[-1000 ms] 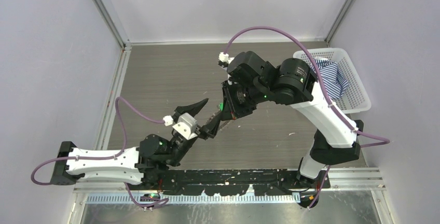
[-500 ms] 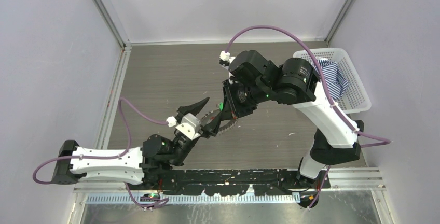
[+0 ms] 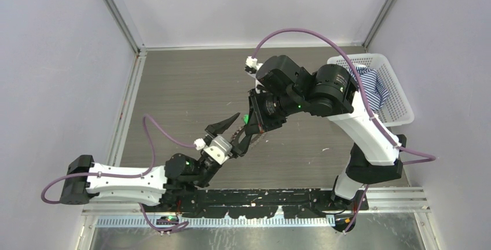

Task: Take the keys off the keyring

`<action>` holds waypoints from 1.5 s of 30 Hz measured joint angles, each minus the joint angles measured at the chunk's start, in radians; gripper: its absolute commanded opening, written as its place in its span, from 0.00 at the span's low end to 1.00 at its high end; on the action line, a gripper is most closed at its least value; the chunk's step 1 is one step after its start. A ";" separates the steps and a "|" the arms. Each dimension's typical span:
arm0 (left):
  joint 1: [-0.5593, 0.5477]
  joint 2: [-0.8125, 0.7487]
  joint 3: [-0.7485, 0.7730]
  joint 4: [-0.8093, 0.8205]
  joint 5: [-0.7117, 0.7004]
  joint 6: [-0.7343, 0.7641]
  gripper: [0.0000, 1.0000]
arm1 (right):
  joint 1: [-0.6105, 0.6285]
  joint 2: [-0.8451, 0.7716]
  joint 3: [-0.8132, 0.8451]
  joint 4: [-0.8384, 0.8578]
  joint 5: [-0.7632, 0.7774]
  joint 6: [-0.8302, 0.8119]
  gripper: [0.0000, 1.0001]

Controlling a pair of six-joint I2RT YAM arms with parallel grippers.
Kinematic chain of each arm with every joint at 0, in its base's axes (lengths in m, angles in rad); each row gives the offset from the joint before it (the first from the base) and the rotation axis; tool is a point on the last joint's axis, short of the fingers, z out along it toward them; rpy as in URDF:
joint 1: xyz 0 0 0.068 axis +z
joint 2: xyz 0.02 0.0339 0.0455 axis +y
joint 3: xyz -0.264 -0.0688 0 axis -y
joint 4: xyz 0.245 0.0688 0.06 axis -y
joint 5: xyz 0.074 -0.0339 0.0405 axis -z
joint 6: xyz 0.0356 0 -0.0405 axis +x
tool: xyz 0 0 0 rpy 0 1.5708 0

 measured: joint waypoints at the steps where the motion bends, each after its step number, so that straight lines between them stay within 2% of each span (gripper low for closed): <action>1: 0.000 0.008 -0.006 0.014 0.001 0.005 0.59 | 0.000 0.000 0.000 0.000 -0.002 0.000 0.01; 16: 0.000 0.053 -0.078 0.293 0.028 0.126 0.51 | -0.001 -0.002 -0.039 0.000 -0.037 0.002 0.01; 27: 0.000 0.080 -0.100 0.329 0.096 0.145 0.56 | -0.003 -0.010 -0.045 0.005 -0.048 -0.002 0.01; 36: 0.000 0.106 -0.100 0.333 0.101 0.150 0.54 | -0.003 -0.012 -0.045 0.011 -0.068 -0.008 0.01; 45: 0.000 0.109 -0.100 0.351 0.101 0.163 0.38 | 0.003 -0.042 -0.080 0.050 -0.098 -0.030 0.01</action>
